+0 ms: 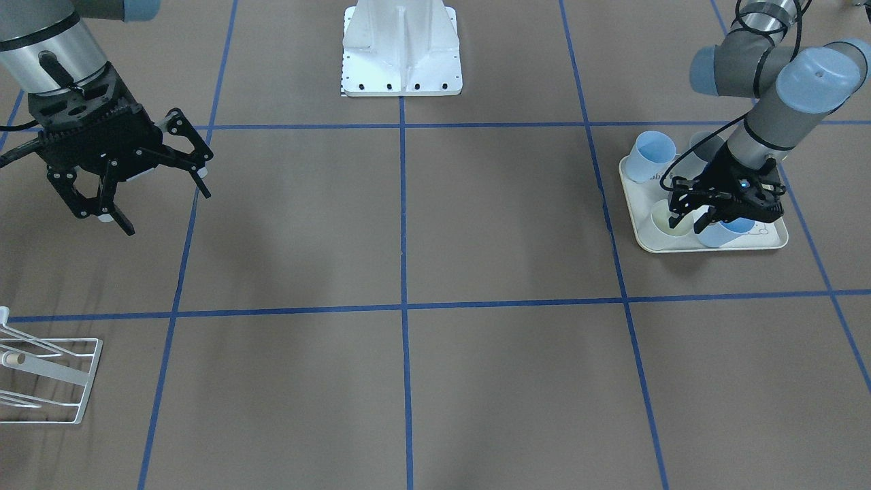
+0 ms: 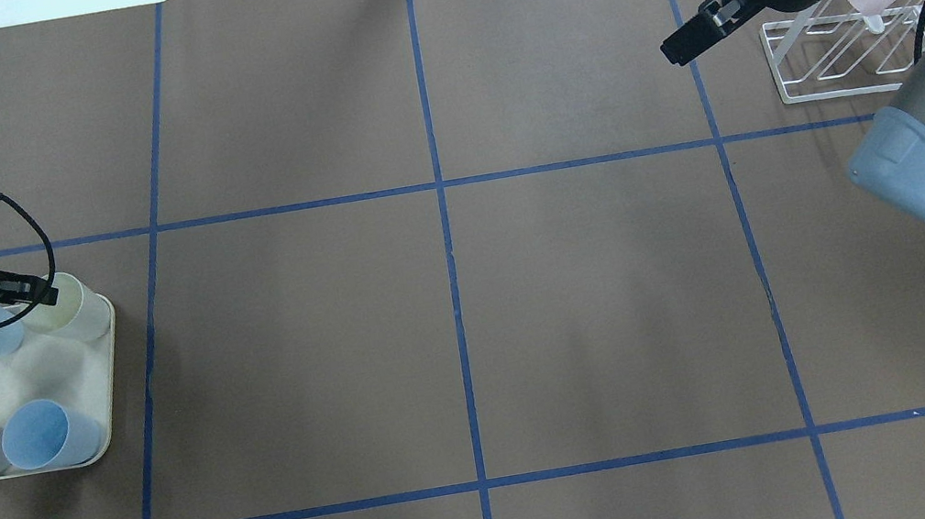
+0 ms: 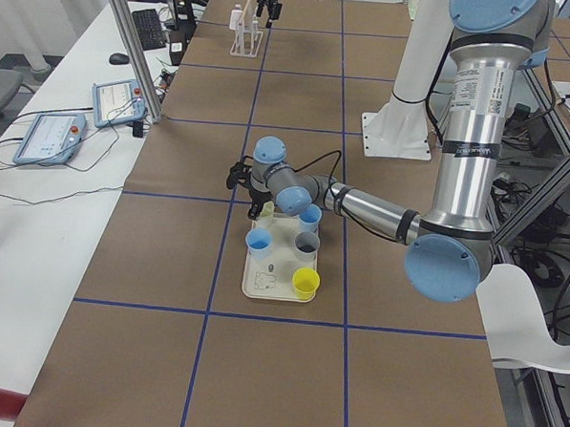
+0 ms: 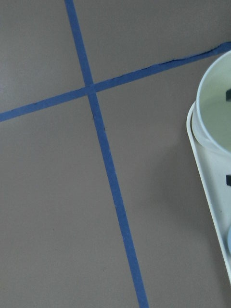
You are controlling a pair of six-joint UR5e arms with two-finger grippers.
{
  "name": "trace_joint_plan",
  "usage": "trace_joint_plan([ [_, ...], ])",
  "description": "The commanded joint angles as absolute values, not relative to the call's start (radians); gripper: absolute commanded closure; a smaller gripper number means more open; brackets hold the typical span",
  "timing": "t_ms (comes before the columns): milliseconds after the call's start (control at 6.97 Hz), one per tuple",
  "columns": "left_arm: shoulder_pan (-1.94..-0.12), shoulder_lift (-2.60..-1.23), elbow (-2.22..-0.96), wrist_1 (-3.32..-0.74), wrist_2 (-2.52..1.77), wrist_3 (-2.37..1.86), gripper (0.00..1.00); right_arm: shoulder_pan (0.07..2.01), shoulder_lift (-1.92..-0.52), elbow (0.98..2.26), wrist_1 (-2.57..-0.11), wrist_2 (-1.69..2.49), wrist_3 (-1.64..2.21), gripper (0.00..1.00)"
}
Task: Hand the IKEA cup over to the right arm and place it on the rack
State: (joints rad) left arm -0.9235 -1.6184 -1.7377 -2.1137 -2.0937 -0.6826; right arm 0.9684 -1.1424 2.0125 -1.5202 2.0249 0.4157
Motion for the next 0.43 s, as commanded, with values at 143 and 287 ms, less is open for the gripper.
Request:
trace_joint_plan([
  [143,-0.923,-1.615,-1.736,-2.117,-2.158,-0.683,1.0,0.968,-1.141,2.014,-1.519,2.025,0.414,0.01],
  [287,-0.937,-1.614,-1.753,-2.109,-2.198,-0.681,1.0,0.968,-1.14,2.014,-1.516,2.023,0.414,0.01],
])
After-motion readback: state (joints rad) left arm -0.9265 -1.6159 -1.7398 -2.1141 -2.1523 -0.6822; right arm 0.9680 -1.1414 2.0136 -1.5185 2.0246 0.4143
